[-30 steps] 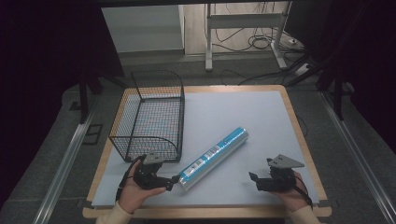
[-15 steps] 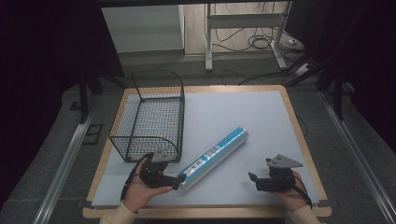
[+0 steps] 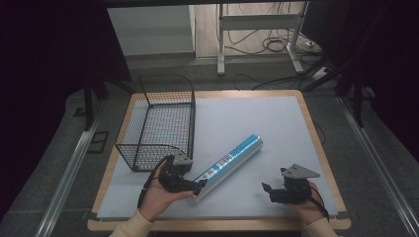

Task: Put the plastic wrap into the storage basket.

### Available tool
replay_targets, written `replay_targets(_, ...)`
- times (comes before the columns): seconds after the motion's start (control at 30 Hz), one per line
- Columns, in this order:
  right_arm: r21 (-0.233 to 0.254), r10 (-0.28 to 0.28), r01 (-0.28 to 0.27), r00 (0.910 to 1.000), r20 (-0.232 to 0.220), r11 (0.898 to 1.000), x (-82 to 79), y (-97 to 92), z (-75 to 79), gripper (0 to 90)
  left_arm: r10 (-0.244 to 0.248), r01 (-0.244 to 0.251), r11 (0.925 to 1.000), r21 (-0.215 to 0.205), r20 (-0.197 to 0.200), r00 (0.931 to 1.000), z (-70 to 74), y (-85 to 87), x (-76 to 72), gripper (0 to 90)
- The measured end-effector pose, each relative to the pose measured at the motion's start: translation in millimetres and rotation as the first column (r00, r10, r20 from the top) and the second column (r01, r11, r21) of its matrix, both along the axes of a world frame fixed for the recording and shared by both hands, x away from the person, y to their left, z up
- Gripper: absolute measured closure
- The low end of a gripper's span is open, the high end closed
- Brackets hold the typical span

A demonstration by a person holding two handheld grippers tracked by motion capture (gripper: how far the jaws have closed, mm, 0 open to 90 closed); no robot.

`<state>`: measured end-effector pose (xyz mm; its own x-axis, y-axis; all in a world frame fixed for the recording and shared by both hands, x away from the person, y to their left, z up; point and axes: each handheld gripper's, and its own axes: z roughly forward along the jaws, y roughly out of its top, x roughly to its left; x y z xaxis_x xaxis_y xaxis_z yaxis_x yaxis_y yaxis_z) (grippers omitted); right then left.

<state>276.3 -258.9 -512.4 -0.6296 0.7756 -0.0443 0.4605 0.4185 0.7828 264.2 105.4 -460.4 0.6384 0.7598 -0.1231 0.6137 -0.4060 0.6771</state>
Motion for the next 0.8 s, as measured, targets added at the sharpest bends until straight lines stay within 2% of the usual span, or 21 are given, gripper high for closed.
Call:
replay_targets(0.23,-0.004,0.002,-0.002,1.0000,0.000,1.000,-1.5,-0.9,-0.9,12.7,-0.010,0.010,0.9998,0.014,0.006,0.9999,5.3,-8.7,4.8,15.0)
replay_targets(0.43,-0.007,0.002,-0.002,1.0000,0.007,1.000,-3.1,-2.5,0.6,12.7,-0.012,0.013,0.9995,0.030,-0.013,0.9998,7.1,-14.9,12.8,14.9)
replay_targets(0.5,-0.005,0.000,0.000,1.0000,0.006,1.000,-4.1,-3.6,0.6,12.7,-0.017,0.017,0.9996,0.024,-0.011,0.9998,9.3,-16.9,14.4,14.9)
replay_targets(0.57,-0.001,0.000,0.000,1.0000,0.010,1.000,-6.3,-4.0,1.8,12.8,-0.034,0.034,0.9989,0.033,-0.005,0.9994,11.6,-18.6,16.1,14.9)
replay_targets(0.8,0.003,0.025,-0.025,0.9996,0.014,1.000,-6.7,3.0,5.7,12.8,-0.070,0.072,0.9956,0.060,-0.032,0.9970,10.3,-24.1,25.9,14.7)
